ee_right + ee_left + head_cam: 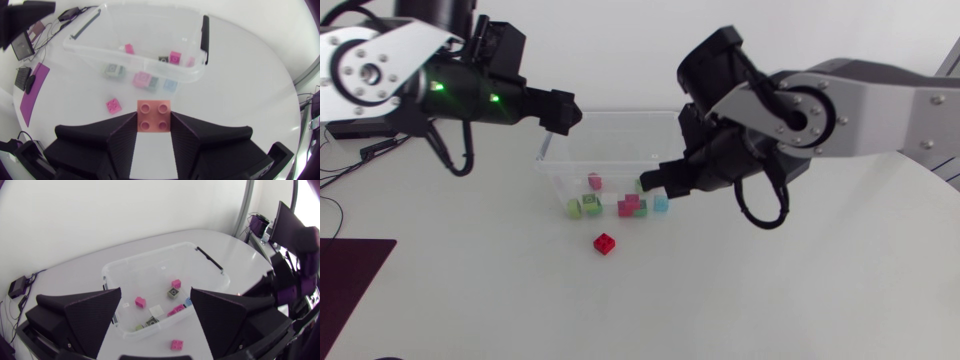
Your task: Pick up the duplo bricks and place them in the container
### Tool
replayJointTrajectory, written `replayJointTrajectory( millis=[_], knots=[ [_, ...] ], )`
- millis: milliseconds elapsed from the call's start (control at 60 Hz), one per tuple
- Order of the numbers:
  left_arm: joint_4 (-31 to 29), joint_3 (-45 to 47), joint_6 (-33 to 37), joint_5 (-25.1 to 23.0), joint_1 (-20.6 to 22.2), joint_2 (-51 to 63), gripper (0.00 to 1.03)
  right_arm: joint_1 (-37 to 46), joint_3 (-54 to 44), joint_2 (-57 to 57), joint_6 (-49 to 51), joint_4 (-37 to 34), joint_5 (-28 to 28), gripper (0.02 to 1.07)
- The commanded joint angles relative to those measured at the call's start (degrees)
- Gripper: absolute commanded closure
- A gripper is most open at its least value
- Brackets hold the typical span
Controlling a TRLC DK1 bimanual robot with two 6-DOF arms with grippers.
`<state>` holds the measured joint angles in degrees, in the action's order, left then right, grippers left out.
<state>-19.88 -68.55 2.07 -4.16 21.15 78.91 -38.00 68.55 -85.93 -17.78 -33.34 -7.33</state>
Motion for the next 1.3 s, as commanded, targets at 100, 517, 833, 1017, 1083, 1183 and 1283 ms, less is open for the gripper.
replayJointTrajectory(
  millis=[100,517,833,1017,1083,1183,1283],
  knots=[
    [-2.88,12.92,9.89,-5.68,-0.4,-7.72,0.06,1.44,7.65,-0.47,1.52,-1.2,-0.05,0.83],
    [8.19,27.69,15.69,-7.53,7.24,0.54,0.06,2.4,16.96,-12.86,4.16,9.26,-0.31,0.79],
    [19.53,26.54,13.05,-3.31,9.44,12.58,0.06,3.46,21.53,-21.12,5.04,13.22,-2.16,0.14],
    [21.37,22.68,11.47,-1.2,9.35,19.44,0.06,3.72,16.0,-15.5,5.56,15.33,-2.95,0.1],
    [22.16,21.97,11.03,-1.02,9.44,20.75,0.06,3.9,12.83,-12.51,6.09,16.2,-2.95,0.1],
    [22.78,21.01,10.33,-1.02,9.62,22.86,0.09,3.98,7.91,-8.02,6.44,17.17,-2.95,0.1],
    [23.04,20.04,9.36,-0.67,9.7,25.59,0.12,4.16,2.81,-2.75,6.71,18.31,-2.77,0.1]
  ],
)
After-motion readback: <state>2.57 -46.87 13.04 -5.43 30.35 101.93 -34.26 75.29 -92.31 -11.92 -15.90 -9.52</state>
